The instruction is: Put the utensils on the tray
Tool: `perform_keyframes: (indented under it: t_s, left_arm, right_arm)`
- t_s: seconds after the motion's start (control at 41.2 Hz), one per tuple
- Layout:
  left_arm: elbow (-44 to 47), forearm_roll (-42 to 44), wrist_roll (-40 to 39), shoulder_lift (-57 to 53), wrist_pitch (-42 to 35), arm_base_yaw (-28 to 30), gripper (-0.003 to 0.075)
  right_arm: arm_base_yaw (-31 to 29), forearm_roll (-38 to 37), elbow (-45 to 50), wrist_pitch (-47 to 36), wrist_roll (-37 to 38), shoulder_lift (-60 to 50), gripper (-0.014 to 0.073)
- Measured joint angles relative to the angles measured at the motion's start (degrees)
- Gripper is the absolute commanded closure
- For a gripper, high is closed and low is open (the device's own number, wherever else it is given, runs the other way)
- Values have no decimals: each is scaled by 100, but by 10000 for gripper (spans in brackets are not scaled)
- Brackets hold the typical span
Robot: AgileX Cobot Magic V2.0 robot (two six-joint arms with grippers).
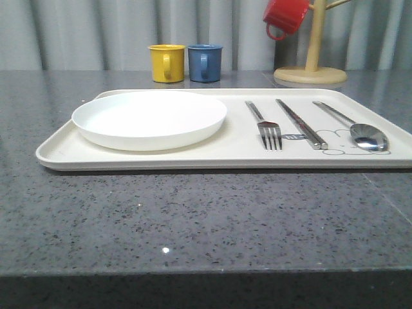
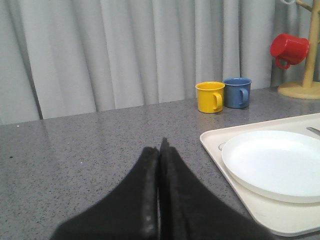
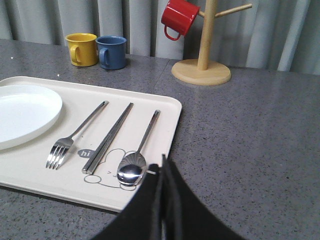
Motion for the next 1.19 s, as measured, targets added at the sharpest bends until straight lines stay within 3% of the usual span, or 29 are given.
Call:
perform_keyframes:
  t_s: [0.727,0.994,1.188]
  left_arm:
    - [26,0,0,-23,0,11,739]
    - [728,-108,0,-454,-71,379,739]
    - [1383,-131,0,-454,-592,586,739]
  right_arm:
    - [0,0,0,-4,0,0,707]
    - [0,0,0,-13,0,0,707]
    - [0,0,0,-13,-8,0,707]
